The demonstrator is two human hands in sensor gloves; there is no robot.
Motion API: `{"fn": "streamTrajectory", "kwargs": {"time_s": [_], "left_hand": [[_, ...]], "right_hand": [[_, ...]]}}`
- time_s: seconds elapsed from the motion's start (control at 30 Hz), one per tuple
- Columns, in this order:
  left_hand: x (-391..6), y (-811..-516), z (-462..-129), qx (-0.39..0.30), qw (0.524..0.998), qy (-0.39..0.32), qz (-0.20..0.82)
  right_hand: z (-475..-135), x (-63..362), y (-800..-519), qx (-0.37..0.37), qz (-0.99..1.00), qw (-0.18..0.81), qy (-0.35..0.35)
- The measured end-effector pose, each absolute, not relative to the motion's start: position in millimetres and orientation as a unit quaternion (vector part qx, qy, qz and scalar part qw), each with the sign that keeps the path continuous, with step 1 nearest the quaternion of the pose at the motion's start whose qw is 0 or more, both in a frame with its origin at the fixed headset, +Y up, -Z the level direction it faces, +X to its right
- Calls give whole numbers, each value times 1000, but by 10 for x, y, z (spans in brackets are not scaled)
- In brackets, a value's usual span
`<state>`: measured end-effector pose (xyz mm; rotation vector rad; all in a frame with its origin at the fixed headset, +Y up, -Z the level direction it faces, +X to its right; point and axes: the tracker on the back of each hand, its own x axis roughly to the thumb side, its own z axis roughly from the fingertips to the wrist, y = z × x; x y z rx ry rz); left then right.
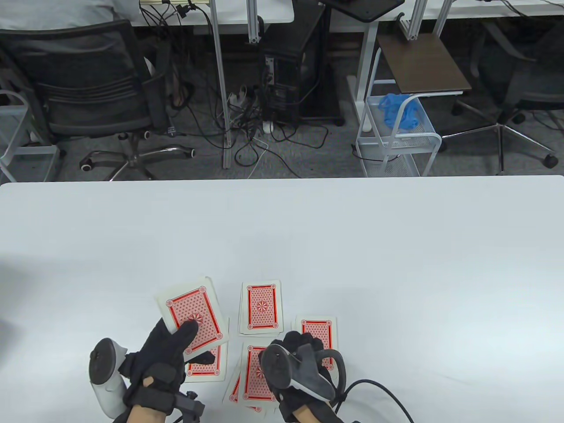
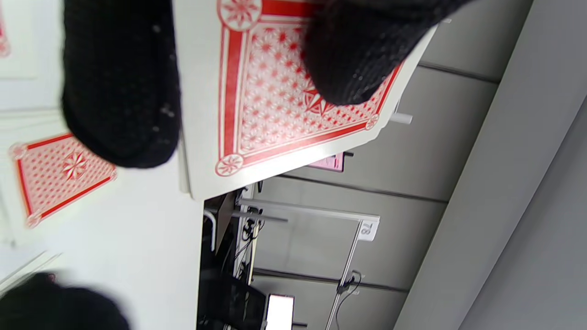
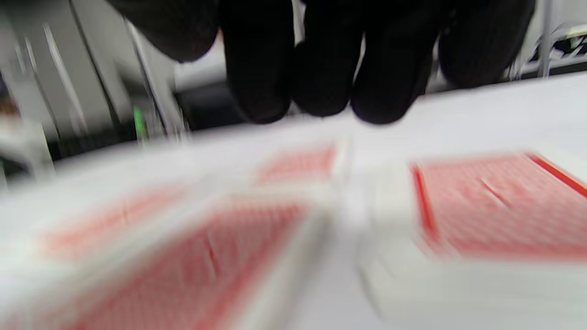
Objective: Four-player card dealing with fan arrangement
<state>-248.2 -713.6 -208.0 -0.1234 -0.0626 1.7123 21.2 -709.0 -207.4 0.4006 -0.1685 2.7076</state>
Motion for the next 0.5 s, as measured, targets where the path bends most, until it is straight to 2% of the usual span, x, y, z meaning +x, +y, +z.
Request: {"fn": "streamTrajectory", "kwargs": {"time_s": [0.07,0.17,0.33,0.5], "left_hand": [[-2374,-7158,-2081,-76,658,-38,748],[-2173,-7190,-2068,-118,661,-67,738],[-1921,-7205,-2012,-155,643,-89,744],[-1943,-7222,-2016,-154,640,-84,748]], "right_hand": [[-2043,316,-6966,156,938,287,-119],[-2012,425,-6885,157,904,370,-146],[-2021,466,-6877,180,899,359,-174],[-2008,430,-6796,212,887,367,-182]]}}
